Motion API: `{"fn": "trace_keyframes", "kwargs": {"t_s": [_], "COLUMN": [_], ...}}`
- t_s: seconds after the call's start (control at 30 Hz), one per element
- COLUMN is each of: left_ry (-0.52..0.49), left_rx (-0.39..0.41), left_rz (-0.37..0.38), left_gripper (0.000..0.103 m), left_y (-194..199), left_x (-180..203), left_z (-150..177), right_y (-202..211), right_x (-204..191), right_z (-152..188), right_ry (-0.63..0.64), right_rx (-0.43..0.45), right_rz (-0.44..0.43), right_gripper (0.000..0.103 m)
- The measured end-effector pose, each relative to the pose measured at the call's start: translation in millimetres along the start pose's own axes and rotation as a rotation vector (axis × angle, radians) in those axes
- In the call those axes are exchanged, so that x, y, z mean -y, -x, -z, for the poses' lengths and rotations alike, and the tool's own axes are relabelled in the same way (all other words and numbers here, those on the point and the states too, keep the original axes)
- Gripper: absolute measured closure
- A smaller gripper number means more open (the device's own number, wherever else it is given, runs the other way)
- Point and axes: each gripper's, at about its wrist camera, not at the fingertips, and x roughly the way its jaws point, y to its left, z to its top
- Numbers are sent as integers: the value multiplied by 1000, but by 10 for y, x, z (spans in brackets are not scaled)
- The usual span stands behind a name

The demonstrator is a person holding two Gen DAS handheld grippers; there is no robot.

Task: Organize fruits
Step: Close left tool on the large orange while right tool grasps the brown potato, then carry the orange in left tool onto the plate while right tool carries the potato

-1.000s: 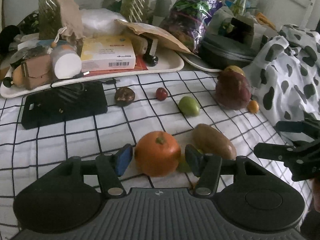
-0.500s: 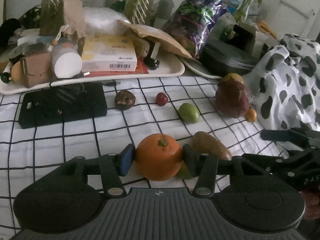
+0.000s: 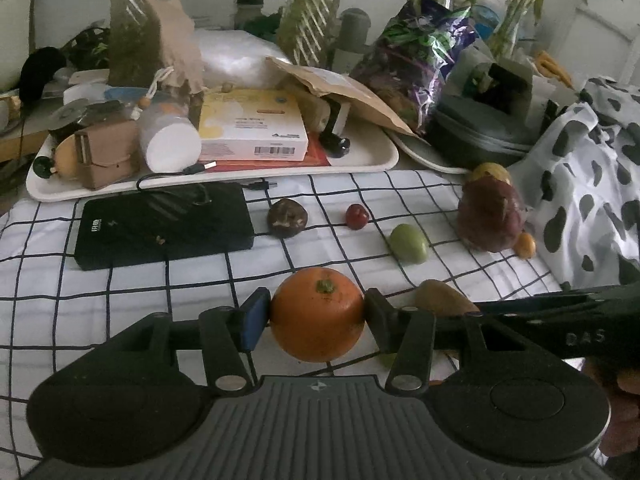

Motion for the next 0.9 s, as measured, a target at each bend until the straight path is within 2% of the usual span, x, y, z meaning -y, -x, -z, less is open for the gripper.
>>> {"fn": "trace_keyframes", "kwargs": {"t_s": [0.27, 0.6, 0.9], "left_ry": [-9, -31, -59], "left_rx": [0, 18, 44], "left_rz": [11, 21, 48], "left_gripper": [53, 53, 53], "left_y": [10, 123, 401], "left_x": [18, 84, 198], "left_z": [7, 67, 293], "right_y": [-54, 328, 645], "right_x": [127, 35, -36], "right_z": [5, -8, 193], "right_ry": [-106, -40, 3], "right_rx": [-4, 99, 128], "right_rz": [-20, 11, 29], "right_gripper": [54, 55, 55]}}
